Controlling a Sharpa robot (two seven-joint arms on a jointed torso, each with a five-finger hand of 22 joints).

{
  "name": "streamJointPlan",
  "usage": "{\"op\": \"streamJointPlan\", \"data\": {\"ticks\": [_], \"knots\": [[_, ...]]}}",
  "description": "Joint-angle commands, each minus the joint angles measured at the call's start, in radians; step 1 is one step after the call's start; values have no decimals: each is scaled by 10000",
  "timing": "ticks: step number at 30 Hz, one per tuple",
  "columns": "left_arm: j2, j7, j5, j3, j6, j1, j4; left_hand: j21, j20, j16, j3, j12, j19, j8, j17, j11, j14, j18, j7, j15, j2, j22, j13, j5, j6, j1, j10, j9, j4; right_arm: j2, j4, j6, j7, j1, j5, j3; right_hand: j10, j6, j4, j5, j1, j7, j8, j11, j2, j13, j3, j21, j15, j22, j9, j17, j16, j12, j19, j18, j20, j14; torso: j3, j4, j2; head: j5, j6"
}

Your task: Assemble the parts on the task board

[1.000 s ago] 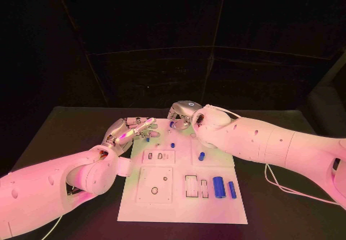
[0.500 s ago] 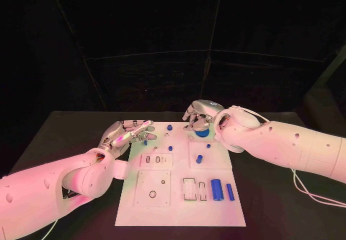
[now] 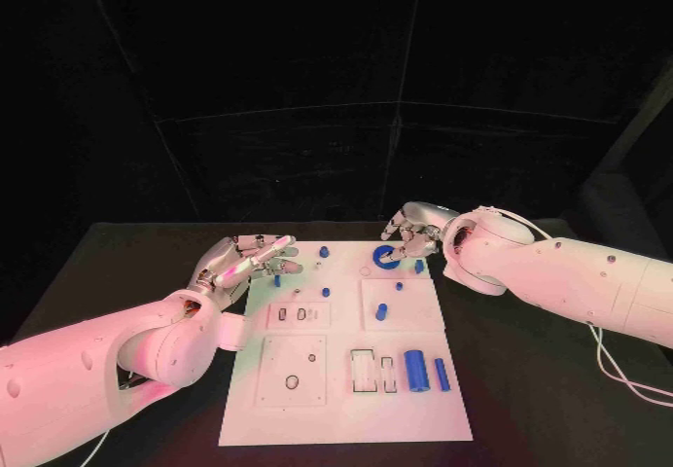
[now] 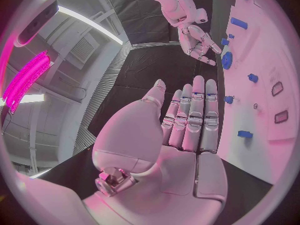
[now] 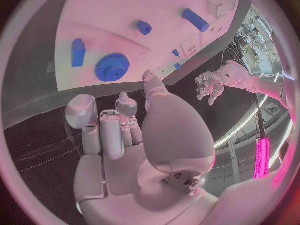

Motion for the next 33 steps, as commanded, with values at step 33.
{"op": "streamJointPlan", "data": {"ticks": [33], "knots": [[109, -31, -70, 1, 238, 14, -113, 21, -5, -71, 26, -64, 74, -47, 28, -8, 93, 147, -42, -5, 121, -15, -2, 24, 63, 3, 32, 7, -79, 658, -898, 1245, -832, 16, -636, 9, 166, -94, 88, 35, 579, 51, 324, 18, 462, 998, 250, 191, 135, 259, 23, 663, 192, 797, 88, -184, 74, 688, -1, 2, 4, -37, -119]]}}
